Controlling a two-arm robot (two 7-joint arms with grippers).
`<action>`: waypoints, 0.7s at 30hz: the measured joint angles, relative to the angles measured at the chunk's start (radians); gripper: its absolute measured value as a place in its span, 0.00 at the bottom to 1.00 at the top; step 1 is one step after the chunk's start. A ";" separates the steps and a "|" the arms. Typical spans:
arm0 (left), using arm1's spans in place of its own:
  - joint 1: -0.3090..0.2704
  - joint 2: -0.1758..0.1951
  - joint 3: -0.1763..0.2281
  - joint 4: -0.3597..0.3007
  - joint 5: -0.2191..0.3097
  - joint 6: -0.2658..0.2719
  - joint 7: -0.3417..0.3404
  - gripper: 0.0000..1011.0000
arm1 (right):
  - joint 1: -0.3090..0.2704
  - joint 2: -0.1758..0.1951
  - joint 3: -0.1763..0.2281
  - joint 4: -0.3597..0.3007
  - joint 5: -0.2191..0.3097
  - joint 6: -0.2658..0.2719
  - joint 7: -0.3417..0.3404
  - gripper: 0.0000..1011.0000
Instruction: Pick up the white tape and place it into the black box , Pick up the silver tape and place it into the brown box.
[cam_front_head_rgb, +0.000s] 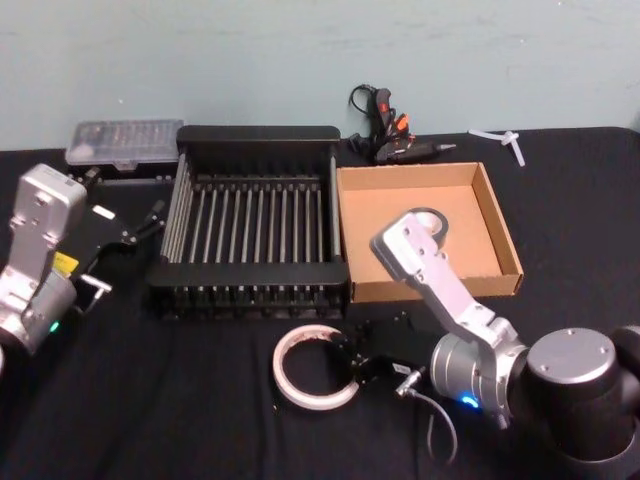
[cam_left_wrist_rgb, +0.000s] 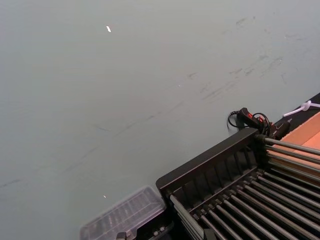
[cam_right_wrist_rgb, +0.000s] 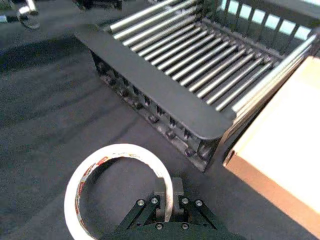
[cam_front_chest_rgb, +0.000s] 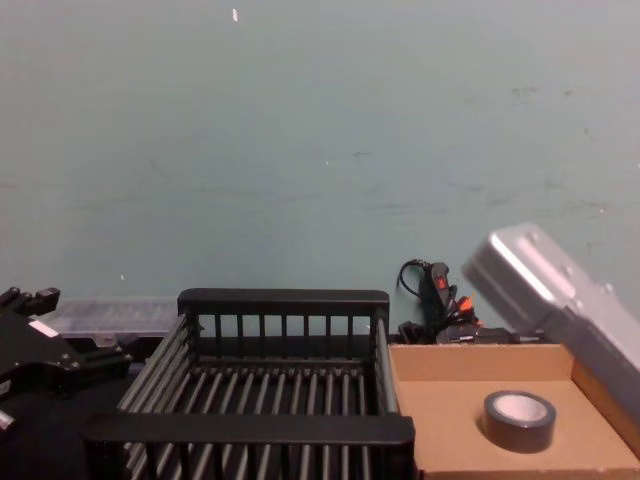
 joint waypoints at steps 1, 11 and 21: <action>0.000 0.000 0.000 0.000 0.000 0.000 0.000 0.99 | -0.001 0.002 0.001 -0.004 0.003 -0.003 0.000 0.10; 0.000 0.000 0.000 0.000 0.000 0.000 0.000 0.99 | -0.008 0.036 0.009 -0.059 0.034 -0.047 0.003 0.10; 0.000 0.000 0.000 0.000 0.000 0.000 0.000 0.99 | -0.014 0.068 0.018 -0.104 0.063 -0.091 0.006 0.10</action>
